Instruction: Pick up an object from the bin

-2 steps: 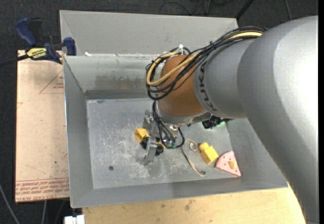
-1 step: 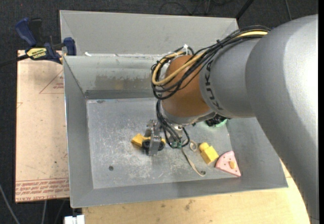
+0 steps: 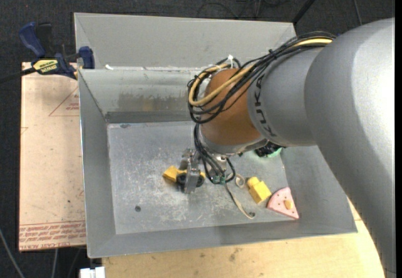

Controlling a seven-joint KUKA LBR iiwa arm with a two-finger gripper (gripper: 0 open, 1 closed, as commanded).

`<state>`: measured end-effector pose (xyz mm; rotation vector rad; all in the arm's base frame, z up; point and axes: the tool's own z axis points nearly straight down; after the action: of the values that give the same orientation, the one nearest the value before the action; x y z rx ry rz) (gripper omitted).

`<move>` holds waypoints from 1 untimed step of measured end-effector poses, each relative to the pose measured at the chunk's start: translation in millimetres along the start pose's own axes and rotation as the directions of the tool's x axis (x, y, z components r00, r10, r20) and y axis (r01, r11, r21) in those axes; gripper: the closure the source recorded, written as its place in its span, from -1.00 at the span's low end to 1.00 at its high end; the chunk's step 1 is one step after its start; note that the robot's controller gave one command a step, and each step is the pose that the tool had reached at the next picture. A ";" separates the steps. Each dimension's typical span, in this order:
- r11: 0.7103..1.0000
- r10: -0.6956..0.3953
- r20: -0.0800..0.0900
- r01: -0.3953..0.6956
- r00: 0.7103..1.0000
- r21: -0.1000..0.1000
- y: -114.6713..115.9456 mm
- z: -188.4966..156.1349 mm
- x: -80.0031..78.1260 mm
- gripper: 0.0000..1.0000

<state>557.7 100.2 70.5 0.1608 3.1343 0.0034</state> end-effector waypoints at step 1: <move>1.000 0.000 -0.004 0.000 1.000 0.001 -0.4 -3.1 1.3 1.00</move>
Offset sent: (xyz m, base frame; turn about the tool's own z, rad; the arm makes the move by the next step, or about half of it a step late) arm 0.0000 -0.0002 0.0751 0.0000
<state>556.4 100.0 73.6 0.1614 3.1387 0.0017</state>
